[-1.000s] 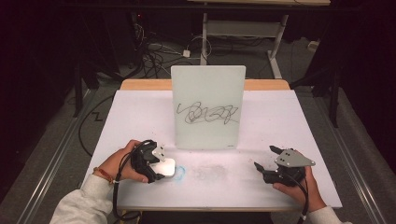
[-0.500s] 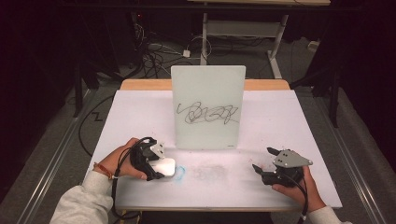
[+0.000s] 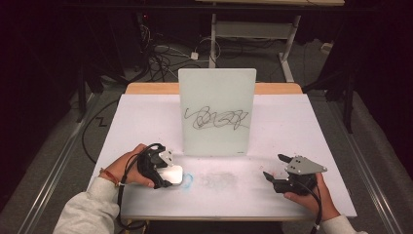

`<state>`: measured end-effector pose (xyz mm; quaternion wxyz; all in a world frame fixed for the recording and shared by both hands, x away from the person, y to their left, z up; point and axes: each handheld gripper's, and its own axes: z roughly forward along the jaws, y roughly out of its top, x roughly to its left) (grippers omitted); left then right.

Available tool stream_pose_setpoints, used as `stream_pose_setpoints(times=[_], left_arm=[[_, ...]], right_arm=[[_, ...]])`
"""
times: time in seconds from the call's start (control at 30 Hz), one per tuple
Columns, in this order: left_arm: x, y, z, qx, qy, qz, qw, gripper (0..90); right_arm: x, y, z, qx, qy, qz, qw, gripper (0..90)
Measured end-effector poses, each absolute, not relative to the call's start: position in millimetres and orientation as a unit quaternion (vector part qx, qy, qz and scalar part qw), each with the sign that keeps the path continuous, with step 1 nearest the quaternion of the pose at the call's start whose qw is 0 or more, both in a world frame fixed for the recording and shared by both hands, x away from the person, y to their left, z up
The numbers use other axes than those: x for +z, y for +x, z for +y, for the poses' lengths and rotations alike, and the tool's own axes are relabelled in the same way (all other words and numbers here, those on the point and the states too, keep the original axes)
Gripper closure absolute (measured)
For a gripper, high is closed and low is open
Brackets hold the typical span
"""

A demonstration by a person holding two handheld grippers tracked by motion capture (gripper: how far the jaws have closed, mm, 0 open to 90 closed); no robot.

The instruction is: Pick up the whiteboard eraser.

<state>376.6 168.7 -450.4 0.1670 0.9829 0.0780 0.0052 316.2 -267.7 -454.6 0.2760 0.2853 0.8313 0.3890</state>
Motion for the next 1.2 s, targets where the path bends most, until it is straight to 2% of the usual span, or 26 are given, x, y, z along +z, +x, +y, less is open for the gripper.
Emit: stream_pose_setpoints(times=[0.1, 0.5, 0.9, 1.2], left_arm=[[-450.0, 375.9, 170.5, 0.005, 0.980, 0.083, 0.180, 28.6], [-439.8, 366.1, 177.3, 0.034, 0.969, 0.097, 0.223, 29.0], [-426.2, 363.9, 188.2, 0.118, 0.937, 0.164, 0.286, 29.1], [-420.6, 359.2, 183.9, 0.173, 0.912, 0.184, 0.322, 29.1]], right_arm=[[-455.5, 317.1, -267.0, 0.386, 0.287, 0.833, 0.274, 23.6], [-451.0, 313.4, -273.3, 0.396, 0.292, 0.823, 0.285, 23.9], [-449.3, 311.8, -273.6, 0.400, 0.294, 0.817, 0.293, 24.0], [-448.9, 312.8, -272.5, 0.400, 0.299, 0.813, 0.299, 24.1]])
